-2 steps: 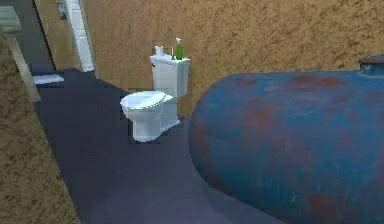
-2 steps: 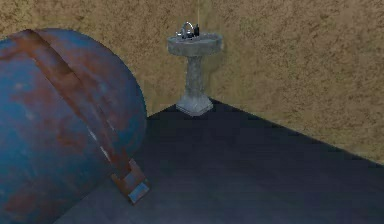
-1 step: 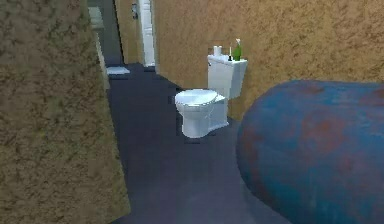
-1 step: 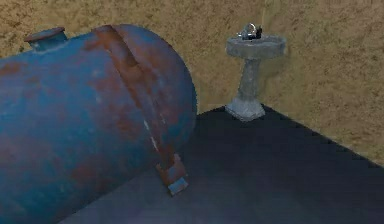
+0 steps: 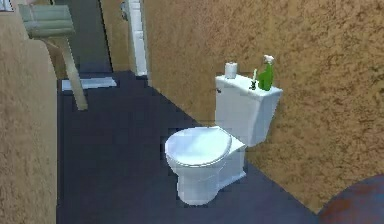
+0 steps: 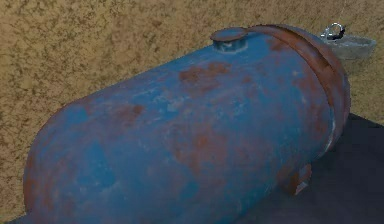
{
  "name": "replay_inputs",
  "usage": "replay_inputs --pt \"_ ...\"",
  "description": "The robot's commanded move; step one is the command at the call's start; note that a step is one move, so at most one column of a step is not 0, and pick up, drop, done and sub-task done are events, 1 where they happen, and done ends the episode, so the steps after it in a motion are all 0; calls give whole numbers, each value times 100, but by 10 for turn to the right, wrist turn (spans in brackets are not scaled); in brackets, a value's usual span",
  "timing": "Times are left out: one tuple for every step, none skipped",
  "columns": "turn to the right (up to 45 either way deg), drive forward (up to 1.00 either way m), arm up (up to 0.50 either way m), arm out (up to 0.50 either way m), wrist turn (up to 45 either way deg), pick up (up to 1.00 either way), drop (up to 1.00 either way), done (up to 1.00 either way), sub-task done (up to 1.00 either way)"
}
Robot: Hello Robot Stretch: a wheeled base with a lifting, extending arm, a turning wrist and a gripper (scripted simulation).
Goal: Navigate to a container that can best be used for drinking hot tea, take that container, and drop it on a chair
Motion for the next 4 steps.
replay_inputs --pt "-30 0 0 0 0 0 0 0 0" --pt "0 10 0 0 0 0 0 0 0" --pt "-270 0 0 0 0 0 0 0 0" --pt "0 100 0 0 0 0 0 0 0"
